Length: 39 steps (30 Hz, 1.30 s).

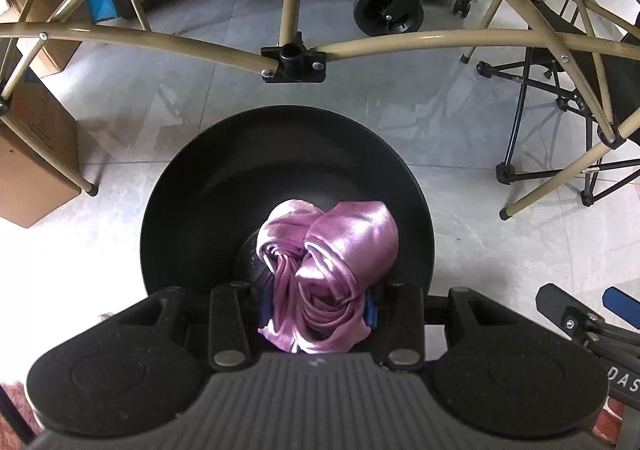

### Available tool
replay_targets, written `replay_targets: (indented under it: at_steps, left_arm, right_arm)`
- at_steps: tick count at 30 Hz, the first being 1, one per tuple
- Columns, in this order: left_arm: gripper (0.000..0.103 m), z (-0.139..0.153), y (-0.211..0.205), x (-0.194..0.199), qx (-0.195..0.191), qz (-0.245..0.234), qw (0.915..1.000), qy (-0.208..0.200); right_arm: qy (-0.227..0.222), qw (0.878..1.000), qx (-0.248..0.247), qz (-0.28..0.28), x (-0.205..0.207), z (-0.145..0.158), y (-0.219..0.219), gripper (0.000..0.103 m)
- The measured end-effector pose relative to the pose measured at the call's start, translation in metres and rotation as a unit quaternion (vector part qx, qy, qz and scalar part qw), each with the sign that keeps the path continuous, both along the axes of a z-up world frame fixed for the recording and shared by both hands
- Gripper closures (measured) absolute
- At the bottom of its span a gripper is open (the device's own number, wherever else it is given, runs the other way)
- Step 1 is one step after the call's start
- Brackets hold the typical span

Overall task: Collect trash
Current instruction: 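Open the left tool to drop the pink satin cloth into the bin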

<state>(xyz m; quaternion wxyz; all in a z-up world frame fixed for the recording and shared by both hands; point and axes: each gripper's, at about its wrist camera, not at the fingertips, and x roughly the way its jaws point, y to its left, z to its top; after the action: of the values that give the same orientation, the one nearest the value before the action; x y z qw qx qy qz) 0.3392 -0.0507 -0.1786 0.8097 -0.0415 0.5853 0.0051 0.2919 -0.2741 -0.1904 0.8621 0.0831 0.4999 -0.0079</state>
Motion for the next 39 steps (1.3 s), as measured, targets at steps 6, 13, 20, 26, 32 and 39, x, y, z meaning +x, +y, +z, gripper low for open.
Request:
replay_targets:
  at_steps: [6,13,20,26,32,39]
  left_arm:
    - [0.058,0.0012,-0.0012,-0.0001,0.005,-0.001,1.0,0.001]
    - [0.0,0.0056,-0.0039,-0.002,0.018,0.003,0.9998,-0.006]
    - [0.0,0.0038,-0.0011,-0.002,0.021,0.005,0.9998,0.002]
    - [0.0,0.0051,-0.0013,-0.004,0.024,0.003,0.9997,-0.001]
    - [0.0,0.0062,-0.0018,-0.005,0.023,0.001,0.9997,-0.002]
    - [0.0,0.0091,-0.0008,-0.0073,0.026,-0.001,0.9996,-0.009]
  right_arm:
    - [0.001,1.0,-0.001,-0.001,-0.0002,-0.0011,-0.0006,0.0]
    - [-0.002,1.0,0.001,-0.001,-0.0011,0.0009,-0.0011,0.0]
    - [-0.005,1.0,0.002,-0.002,-0.0021,0.003,-0.0013,0.0]
    - [-0.006,1.0,0.002,-0.001,-0.0021,0.0037,-0.0011,0.0]
    - [-0.006,1.0,0.002,0.0,-0.002,0.0043,0.0,0.0]
    - [-0.007,1.0,0.002,0.0,-0.0021,0.0046,0.0001,0.0]
